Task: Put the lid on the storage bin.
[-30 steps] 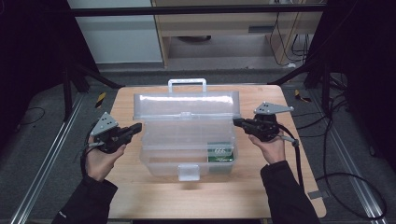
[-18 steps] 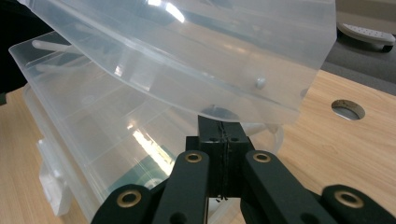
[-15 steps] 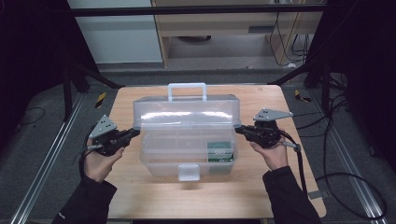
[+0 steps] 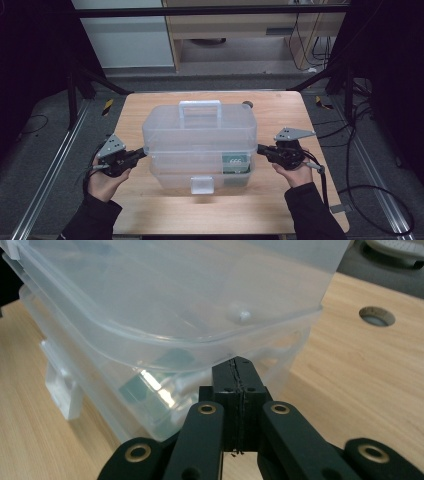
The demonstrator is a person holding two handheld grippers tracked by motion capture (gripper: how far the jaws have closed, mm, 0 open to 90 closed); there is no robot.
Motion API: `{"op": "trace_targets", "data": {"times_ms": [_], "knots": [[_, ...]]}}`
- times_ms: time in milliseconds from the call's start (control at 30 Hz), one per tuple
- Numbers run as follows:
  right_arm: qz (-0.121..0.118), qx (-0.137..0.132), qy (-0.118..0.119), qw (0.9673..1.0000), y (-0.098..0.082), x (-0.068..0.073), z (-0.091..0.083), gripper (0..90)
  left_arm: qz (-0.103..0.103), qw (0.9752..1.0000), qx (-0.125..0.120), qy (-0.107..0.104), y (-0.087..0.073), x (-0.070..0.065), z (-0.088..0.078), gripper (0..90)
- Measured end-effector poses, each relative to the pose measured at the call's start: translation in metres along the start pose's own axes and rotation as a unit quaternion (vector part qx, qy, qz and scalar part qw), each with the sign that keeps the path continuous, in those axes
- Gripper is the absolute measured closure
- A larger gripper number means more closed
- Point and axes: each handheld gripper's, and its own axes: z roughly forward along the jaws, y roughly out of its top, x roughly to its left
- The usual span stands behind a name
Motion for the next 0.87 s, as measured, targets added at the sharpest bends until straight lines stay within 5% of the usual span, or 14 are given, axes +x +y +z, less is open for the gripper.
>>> {"op": "trace_targets", "data": {"times_ms": [267,400,633,767,867], "knots": [[-0.002,0.023,0.002,0.9997,-0.011,0.001,0.005,90.0,-0.007,0.9998,0.019,0.004,-0.011,0.006,0.007,88.4],[0.002,0.035,-0.006,0.9994,-0.018,-0.004,0.009,89.9,-0.023,0.9987,0.037,0.025,-0.023,0.019,0.013,86.1],[0.026,0.032,-0.089,0.9952,-0.034,-0.027,0.004,81.4,-0.037,0.9941,0.048,0.09,-0.044,0.043,0.021,66.5],[0.054,0.029,-0.136,0.9889,-0.046,-0.044,0.001,68.2,-0.045,0.9903,0.044,0.124,-0.053,0.055,0.021,52.3],[0.067,0.029,-0.166,0.9834,-0.055,-0.055,0.0,47.3,-0.058,0.9877,0.045,0.138,-0.058,0.063,0.022,40.3]]}}
